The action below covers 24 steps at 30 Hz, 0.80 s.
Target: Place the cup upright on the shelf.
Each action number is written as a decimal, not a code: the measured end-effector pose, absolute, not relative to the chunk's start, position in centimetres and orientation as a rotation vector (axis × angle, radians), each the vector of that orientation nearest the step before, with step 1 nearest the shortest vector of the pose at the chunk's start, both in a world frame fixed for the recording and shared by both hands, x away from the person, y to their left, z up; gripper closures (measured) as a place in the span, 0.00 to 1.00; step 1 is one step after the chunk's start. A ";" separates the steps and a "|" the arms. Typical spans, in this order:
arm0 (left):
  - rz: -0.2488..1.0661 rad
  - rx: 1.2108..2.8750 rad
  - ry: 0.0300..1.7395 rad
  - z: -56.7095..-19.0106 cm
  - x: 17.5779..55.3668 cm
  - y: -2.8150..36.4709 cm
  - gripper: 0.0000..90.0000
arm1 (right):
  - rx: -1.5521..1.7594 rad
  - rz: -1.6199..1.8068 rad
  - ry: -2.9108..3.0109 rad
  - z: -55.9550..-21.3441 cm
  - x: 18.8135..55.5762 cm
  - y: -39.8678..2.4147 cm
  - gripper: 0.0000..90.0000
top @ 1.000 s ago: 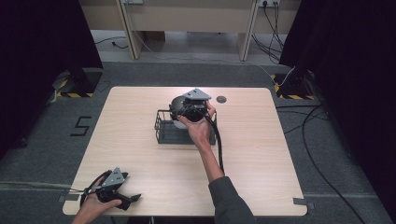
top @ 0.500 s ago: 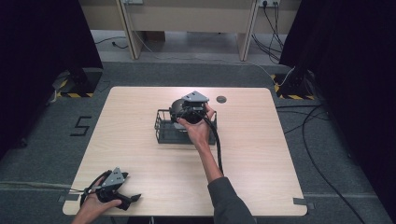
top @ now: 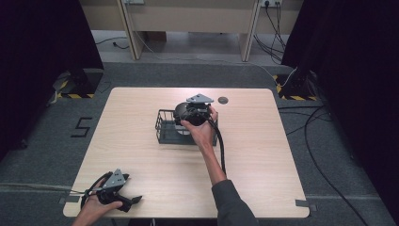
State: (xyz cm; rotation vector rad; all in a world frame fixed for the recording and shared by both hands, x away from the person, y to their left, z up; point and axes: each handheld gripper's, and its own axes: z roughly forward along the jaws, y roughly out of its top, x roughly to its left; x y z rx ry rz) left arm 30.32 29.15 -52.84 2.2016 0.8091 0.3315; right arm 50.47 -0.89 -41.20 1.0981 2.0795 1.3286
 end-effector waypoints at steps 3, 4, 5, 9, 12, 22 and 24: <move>0.332 2.201 0.809 -52.8 30.3 29.1 0.00 | 1.087 1.327 2.082 -41.2 50.5 -0.9 0.06; 0.331 2.201 0.809 -52.8 30.3 29.1 0.00 | 1.081 1.323 2.085 -41.1 50.5 -0.9 0.06; 0.331 2.202 0.809 -52.8 30.3 29.1 0.00 | 1.077 1.314 2.088 -41.1 50.4 -0.8 0.06; 0.332 2.202 0.809 -52.8 30.3 29.1 0.00 | 1.067 1.302 2.086 -40.9 50.4 -0.7 0.06; 0.332 2.202 0.809 -52.8 30.3 29.1 0.00 | 1.039 1.293 2.077 -40.6 50.3 -0.6 0.08; 0.332 2.201 0.809 -52.8 30.3 29.1 0.00 | 1.019 1.339 2.075 -39.1 49.8 -0.6 0.14; 0.332 2.202 0.809 -52.8 30.3 29.1 0.00 | 1.014 1.350 2.072 -39.0 49.6 -0.7 0.18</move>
